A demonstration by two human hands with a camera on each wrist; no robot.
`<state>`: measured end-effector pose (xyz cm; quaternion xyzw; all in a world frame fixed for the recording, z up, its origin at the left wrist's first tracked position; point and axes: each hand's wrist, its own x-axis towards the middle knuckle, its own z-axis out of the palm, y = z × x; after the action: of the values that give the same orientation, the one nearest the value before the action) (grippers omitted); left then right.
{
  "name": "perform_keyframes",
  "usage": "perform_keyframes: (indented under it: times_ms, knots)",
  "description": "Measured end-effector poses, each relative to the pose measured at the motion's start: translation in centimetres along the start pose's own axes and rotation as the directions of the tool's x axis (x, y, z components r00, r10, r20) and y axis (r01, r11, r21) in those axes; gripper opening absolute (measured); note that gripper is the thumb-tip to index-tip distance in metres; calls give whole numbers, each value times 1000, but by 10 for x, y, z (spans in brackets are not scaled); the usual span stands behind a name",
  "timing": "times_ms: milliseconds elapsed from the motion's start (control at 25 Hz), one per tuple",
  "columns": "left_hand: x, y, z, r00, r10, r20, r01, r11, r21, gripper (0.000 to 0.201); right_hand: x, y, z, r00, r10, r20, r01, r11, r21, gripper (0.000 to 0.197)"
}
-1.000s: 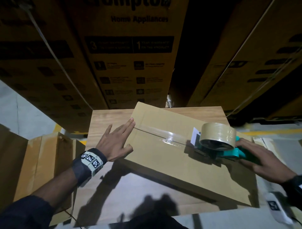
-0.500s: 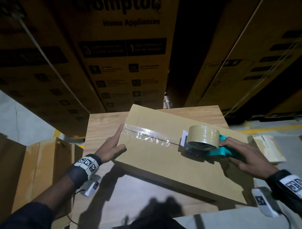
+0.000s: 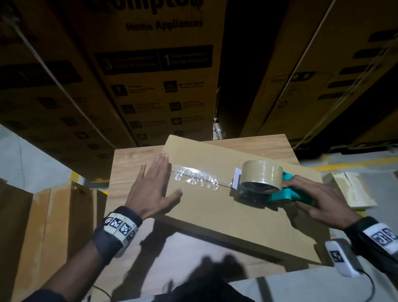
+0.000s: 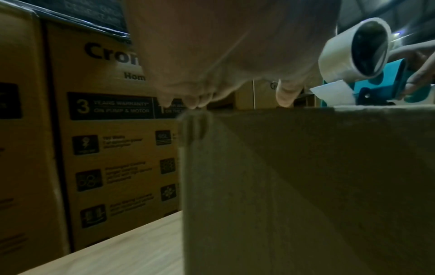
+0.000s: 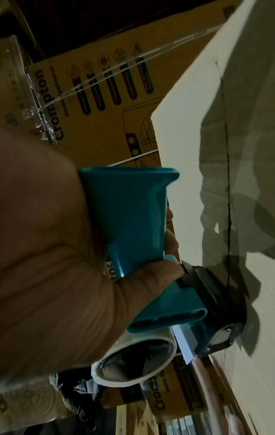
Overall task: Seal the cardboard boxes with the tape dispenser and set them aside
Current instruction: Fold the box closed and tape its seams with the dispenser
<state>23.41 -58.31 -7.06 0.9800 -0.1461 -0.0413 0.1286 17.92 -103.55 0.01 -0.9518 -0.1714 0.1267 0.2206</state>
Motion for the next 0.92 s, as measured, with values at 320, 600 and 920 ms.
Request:
perform_keyframes:
  times_ms: [320,600,920]
  knots:
    - [9,50,29,982,39,187,-64,990,127,125,-5,17,6,999,-32,-9,33,998,52,101]
    - [4,97,47,935,259,242,-286,955,84,126,-7,29,8,1000,-22,-17,24,996,89,95]
    - [10,-1,23,994,33,101,-44,992,116,103,7,24,26,993,-104,-61,111,984,141,87]
